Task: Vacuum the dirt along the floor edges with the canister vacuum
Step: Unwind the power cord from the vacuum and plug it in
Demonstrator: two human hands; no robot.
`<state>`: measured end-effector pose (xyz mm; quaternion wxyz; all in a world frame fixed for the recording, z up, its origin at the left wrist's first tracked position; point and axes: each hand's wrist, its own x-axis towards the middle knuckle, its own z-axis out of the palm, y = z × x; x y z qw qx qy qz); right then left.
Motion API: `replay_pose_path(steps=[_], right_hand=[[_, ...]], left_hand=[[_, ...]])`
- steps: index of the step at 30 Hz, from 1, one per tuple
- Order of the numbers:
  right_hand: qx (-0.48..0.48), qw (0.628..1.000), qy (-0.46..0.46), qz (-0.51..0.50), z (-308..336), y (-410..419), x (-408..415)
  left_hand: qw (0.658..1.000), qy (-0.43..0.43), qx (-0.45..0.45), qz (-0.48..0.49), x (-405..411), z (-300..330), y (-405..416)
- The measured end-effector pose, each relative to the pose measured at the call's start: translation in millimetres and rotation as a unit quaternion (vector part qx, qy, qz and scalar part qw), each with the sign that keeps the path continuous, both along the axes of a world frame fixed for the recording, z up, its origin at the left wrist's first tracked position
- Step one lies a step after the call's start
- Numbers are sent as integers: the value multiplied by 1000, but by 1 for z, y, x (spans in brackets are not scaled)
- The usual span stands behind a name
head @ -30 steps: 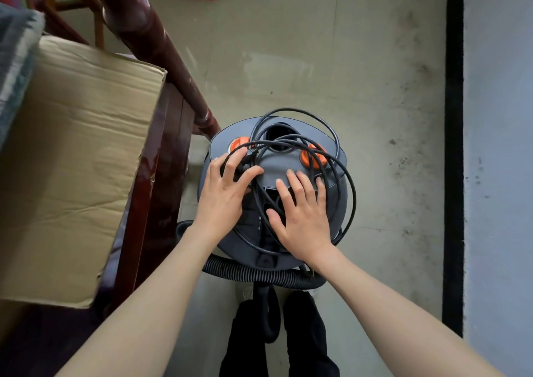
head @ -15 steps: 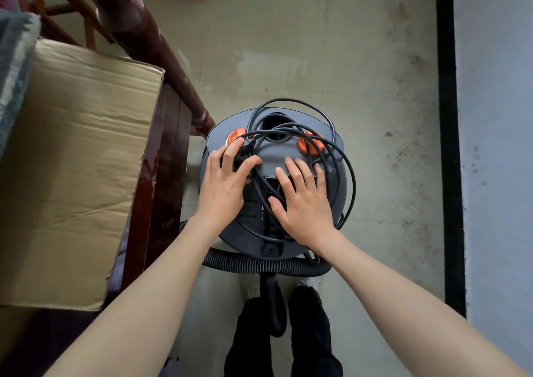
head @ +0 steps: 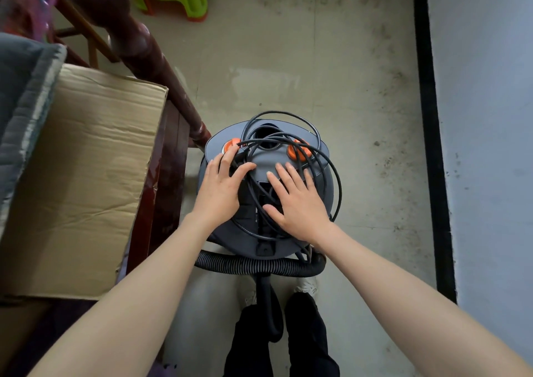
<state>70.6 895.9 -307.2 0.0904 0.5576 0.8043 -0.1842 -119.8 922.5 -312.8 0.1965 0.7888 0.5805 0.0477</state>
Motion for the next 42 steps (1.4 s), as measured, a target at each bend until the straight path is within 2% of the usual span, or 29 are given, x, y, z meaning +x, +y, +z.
replay_pose_path(steps=[3,5,8,9,12,13,16,18,24,27,31,36,40,42], right_hand=[[49,997,58,9,14,-6,2],[117,986,114,-44,19,-6,6],[180,969,108,-128,30,17,12],[151,973,92,-150,31,31,15],[-41,974,74,-210,23,75,23],[-67,970,81,-221,19,82,22],[-15,971,51,-233,10,79,15],[22,968,41,-246,7,72,13],[58,958,84,-268,10,57,13],[54,928,120,-348,13,50,12],[0,884,155,-441,21,52,15],[-72,833,232,-497,27,46,32],[-168,754,345,-533,46,37,47],[-176,740,380,-526,61,30,54]], left_hand=[[998,-43,-52,12,-1,17,1],[992,-98,-74,34,-1,24,1],[977,-164,-68,119,4,30,0],[972,-165,-63,153,7,31,1],[964,-128,-79,220,23,31,6],[961,-111,-89,237,28,31,7],[948,-88,-111,284,42,28,9],[936,-111,-121,312,49,29,8],[908,-131,-145,369,60,36,4],[907,-109,-151,377,64,38,0],[898,-112,-195,378,67,47,-2],[893,-182,-250,326,67,66,-9],[903,-223,-258,262,74,90,-16],[906,-238,-263,232,78,103,-20]])
